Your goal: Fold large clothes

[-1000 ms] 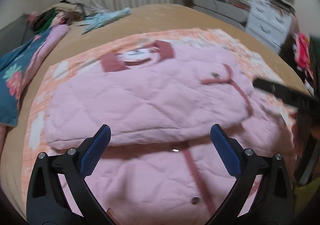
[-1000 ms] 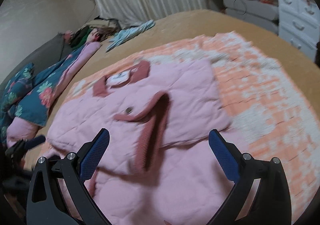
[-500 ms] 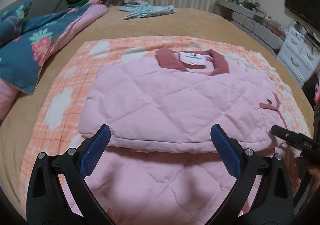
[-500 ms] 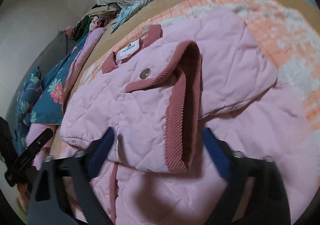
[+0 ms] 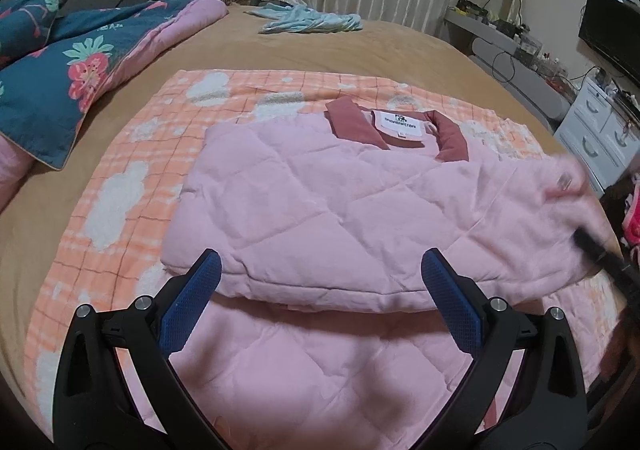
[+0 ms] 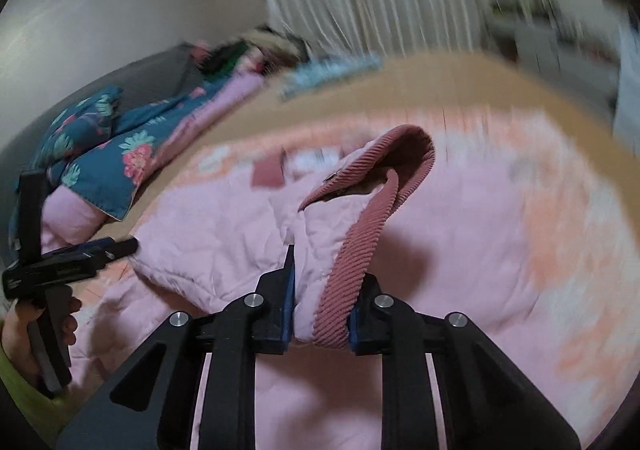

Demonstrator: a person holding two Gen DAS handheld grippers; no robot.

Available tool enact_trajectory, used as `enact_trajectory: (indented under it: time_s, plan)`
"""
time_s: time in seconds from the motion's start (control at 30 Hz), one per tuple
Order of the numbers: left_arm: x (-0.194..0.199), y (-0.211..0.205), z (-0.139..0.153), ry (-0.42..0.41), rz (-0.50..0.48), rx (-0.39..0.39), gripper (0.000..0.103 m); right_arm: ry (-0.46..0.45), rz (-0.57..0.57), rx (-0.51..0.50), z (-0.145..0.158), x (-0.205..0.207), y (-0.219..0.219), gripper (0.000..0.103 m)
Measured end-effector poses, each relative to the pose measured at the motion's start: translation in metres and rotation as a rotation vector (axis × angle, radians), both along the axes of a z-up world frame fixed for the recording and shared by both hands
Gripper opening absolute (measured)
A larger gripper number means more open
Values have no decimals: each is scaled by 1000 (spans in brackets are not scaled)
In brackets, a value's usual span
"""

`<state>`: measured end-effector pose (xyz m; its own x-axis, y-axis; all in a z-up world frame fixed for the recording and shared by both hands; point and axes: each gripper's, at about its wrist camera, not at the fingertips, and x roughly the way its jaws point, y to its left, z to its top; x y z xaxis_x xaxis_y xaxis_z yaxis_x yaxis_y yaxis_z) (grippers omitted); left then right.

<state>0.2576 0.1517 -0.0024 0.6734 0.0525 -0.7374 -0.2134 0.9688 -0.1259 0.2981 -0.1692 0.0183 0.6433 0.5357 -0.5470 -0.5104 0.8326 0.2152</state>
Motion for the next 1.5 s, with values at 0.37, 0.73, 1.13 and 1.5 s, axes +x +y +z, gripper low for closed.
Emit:
enact_trajectory:
  time_s: [0.37, 0.73, 1.13, 1.5]
  plan:
    - [29, -13, -1, -5, -30, 21, 94, -26, -53, -109, -17, 36, -11, 18]
    - [60, -39, -9, 18, -80, 9, 94, 115, -99, -85, -46, 53, -15, 20]
    - [69, -58, -19, 53, -120, 18, 94, 167, -134, -83, -52, 58, -20, 38]
    - [71, -56, -34, 92, -123, 13, 94, 59, -200, -105, -26, 47, -32, 58]
